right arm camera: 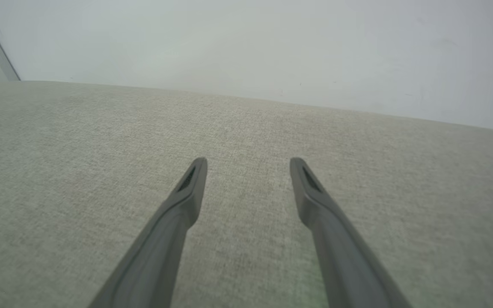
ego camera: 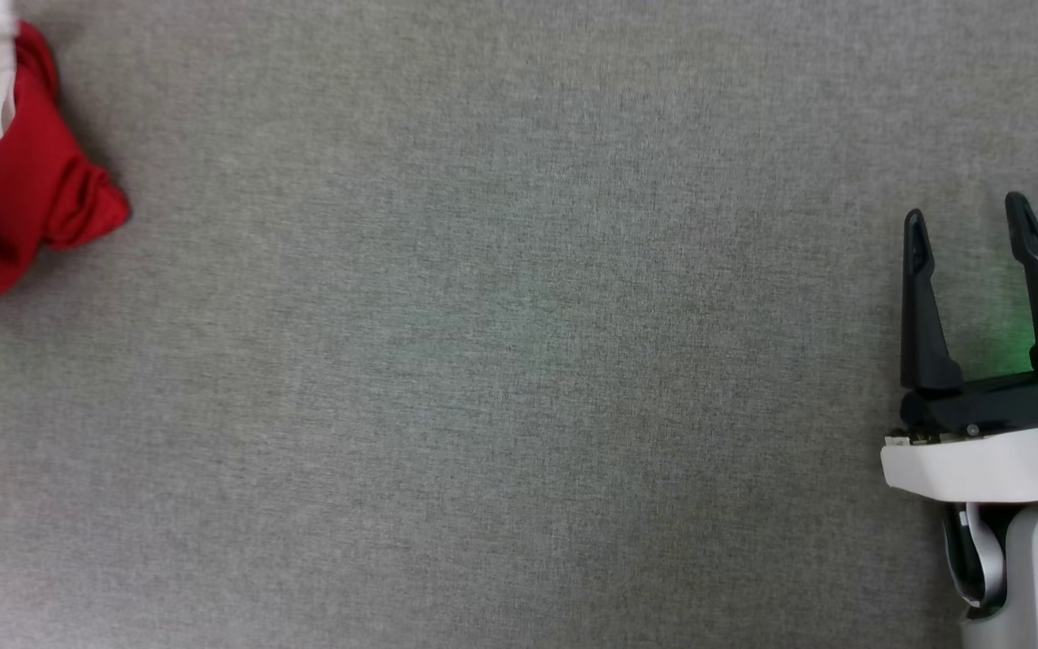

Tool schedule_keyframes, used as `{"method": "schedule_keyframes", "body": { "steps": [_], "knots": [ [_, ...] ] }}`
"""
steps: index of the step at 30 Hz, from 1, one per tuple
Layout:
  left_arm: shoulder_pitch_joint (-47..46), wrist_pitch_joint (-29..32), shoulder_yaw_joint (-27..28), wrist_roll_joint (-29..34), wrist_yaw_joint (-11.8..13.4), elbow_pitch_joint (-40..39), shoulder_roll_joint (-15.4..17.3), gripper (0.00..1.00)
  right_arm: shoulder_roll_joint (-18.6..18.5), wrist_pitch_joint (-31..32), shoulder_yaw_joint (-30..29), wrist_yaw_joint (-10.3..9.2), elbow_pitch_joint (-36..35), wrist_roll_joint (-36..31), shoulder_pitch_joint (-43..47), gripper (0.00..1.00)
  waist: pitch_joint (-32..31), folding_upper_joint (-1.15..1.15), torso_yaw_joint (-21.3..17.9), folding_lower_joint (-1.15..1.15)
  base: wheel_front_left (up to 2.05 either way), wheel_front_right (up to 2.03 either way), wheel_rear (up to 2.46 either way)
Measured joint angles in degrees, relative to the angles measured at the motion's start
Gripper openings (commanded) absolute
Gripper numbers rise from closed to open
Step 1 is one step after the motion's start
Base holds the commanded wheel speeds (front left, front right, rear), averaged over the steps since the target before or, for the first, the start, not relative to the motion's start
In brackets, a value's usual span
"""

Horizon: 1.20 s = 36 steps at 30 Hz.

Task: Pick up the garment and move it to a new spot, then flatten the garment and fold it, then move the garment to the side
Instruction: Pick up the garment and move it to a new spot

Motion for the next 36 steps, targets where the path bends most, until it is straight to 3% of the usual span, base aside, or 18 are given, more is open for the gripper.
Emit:
{"method": "schedule_keyframes", "body": {
  "steps": [9, 16, 21, 27, 36],
  "knots": [
    [-5.6, -6.9, -3.5, 3.0, -0.1, -7.8, 3.8, 0.0, 0.0, 0.0, 0.7, 0.0, 1.8, 2.0, 1.6, 1.0, -6.2, 0.0, 0.7, 0.0, 0.0, 0.0, 0.0],
    [-8.6, -8.7, -6.9, 6.1, -0.1, -17.8, 4.0, 0.0, 0.0, 0.0, 1.4, -0.01, 2.8, 4.6, 3.2, 1.0, -11.9, 0.0, 0.0, 0.0, 0.0, 0.0, 0.0],
    [-8.9, -9.4, -9.5, 7.7, -0.1, -24.7, 2.6, 0.0, 0.0, 0.0, 1.8, -0.01, 3.1, 5.8, 4.1, 1.0, -14.4, 0.0, -2.9, 0.0, 0.0, 0.0, 0.0],
    [-9.6, -10.5, -13.5, 9.6, -0.1, -29.4, -2.9, 0.0, 0.0, 0.0, 1.5, -0.01, 3.2, 7.6, 4.8, 1.0, -15.8, 0.0, -7.9, 0.0, 0.0, 0.0, 0.0],
    [-12.2, -15.1, -20.8, 10.8, -0.1, -29.4, -16.4, 0.0, 0.0, 0.0, 1.2, -0.01, 2.8, 9.1, 4.7, 1.0, -15.7, 0.0, -14.9, 0.0, 0.0, 0.0, 0.0]
  ]
}}
